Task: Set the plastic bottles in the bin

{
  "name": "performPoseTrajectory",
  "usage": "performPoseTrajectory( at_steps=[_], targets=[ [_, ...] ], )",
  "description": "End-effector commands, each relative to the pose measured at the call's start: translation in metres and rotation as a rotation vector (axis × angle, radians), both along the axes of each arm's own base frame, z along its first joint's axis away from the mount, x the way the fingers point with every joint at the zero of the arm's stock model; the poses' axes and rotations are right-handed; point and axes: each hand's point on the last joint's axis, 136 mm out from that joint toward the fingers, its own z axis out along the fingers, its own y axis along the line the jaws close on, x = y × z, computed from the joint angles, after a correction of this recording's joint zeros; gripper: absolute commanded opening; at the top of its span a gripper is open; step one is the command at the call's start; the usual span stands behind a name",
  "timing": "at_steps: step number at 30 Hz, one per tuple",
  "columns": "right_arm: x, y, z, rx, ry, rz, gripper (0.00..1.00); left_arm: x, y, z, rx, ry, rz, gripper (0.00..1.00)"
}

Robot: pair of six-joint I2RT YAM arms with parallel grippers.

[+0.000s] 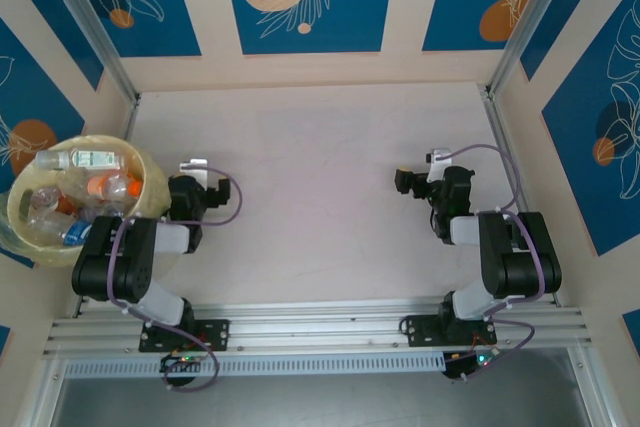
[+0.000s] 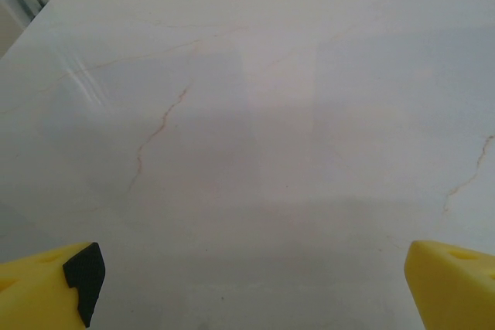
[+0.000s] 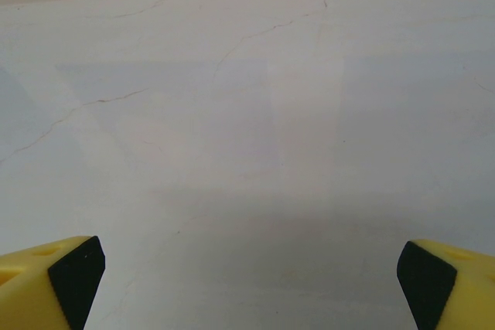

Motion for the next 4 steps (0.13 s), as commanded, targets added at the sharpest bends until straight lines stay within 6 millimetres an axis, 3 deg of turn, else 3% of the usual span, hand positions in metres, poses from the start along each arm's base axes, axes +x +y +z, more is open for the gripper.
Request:
performPoseTrajectory(
  at_steps=[1,4],
  targets=[
    [0.0041,-0.0016,0.0039,0.009,-0.009,-0.011,0.99,0.0010,0.0013,0.0084,-0.008,-0.043,0.022,1.00],
    [0.0034,-0.0010,0.0042,0.003,-0.013,-0.010,0.99,0.0011,0.0019,0.0093,-0.009,-0.046,0.025,1.00]
  ],
)
